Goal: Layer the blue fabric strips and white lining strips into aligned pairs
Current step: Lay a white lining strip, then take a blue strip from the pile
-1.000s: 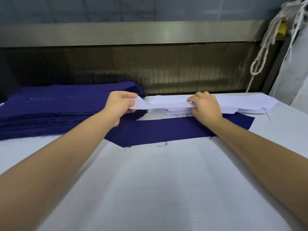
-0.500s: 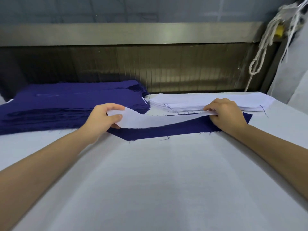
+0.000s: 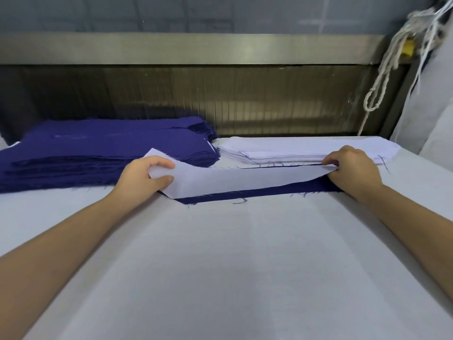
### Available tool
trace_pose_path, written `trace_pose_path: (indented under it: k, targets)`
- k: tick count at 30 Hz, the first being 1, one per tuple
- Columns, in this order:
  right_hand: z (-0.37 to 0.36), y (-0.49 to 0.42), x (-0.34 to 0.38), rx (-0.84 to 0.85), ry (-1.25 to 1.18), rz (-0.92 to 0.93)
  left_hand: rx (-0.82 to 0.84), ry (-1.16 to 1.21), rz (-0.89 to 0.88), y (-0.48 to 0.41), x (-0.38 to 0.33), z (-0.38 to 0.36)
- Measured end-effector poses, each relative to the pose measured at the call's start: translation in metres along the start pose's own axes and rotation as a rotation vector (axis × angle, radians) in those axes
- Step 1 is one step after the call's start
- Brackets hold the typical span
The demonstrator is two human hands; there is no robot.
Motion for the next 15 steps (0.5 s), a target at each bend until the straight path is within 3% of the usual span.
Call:
trace_pose_path:
  k: [5,8,11,15]
  targets:
    - [0.001,-0.002,-0.014,-0.010,-0.012,-0.133,-0.006,-0.042,-0.002,0.000,0.000,-0.002]
    - [0.002,-0.004,-0.016,-0.064,-0.096,-0.123,-0.022,-0.046,-0.013,0.000,0.001,-0.001]
    - [-0.002,-0.006,-0.016,-0.123,-0.441,-0.118,-0.028,-0.018,-0.024,0.000,0.001,0.001]
    - [-0.014,-0.003,-0.017,-0.071,-0.897,-0.204,-0.017,-0.025,-0.035,0.000,0.002,0.002]
Point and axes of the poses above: each hand's wrist, its own y-axis away from the middle knuckle, its own z-axis out of the back of the hand, x = y × z, the point moved 7 cm from there along -y, towards the middle knuckle, and after that the axes turned 5 degrees about z, right-handed, at the moved point
